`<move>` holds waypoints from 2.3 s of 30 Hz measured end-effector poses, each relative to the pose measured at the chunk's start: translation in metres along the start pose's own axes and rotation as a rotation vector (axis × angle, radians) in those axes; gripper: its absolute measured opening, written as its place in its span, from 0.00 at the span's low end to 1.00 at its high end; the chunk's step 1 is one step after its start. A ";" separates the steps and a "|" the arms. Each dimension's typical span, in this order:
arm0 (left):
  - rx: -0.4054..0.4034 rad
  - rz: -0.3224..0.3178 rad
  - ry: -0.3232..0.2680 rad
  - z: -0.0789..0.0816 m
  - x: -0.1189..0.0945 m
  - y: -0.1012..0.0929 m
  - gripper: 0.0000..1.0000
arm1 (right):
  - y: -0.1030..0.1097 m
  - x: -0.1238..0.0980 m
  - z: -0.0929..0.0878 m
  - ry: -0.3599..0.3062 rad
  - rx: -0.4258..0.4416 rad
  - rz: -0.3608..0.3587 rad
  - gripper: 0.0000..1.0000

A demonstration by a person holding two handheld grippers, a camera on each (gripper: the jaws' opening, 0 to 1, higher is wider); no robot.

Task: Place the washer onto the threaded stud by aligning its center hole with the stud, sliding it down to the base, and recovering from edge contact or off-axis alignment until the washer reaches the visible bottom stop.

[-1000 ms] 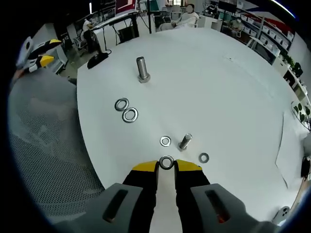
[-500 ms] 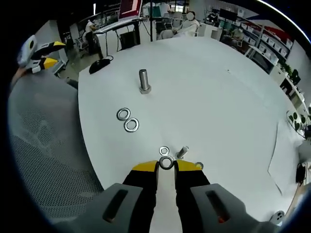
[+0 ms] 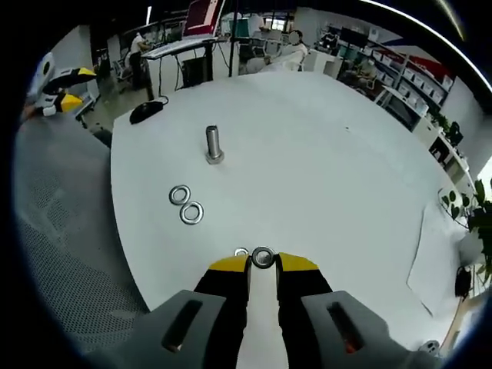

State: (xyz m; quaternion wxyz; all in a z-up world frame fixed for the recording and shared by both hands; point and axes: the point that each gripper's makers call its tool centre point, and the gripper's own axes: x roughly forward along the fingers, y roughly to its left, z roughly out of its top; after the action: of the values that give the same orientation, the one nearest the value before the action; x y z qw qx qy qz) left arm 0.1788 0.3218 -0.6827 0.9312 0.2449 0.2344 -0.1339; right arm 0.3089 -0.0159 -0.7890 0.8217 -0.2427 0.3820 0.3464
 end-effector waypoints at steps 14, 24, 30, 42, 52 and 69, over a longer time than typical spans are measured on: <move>-0.002 0.000 0.002 0.000 0.000 0.000 0.37 | -0.005 0.010 -0.003 0.031 -0.029 -0.017 0.15; 0.001 -0.004 0.008 -0.001 0.000 -0.001 0.37 | -0.004 0.013 -0.004 0.038 -0.029 -0.015 0.15; 0.002 -0.007 0.014 -0.002 0.000 -0.002 0.37 | -0.005 0.014 -0.006 0.043 -0.021 -0.014 0.15; 0.007 -0.015 0.024 -0.003 0.000 -0.004 0.37 | -0.008 0.023 -0.009 0.071 -0.033 -0.007 0.15; 0.006 -0.015 0.027 -0.004 0.001 -0.003 0.37 | -0.008 0.035 -0.016 0.097 -0.032 0.000 0.15; 0.007 -0.015 0.039 -0.006 0.001 -0.004 0.37 | -0.003 0.053 -0.038 0.155 -0.045 0.014 0.10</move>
State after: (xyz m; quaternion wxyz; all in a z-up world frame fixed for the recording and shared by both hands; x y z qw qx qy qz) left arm 0.1760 0.3217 -0.6891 0.9247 0.2487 0.2537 -0.1371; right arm 0.3186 -0.0231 -0.8536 0.7816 -0.2848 0.4381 0.3406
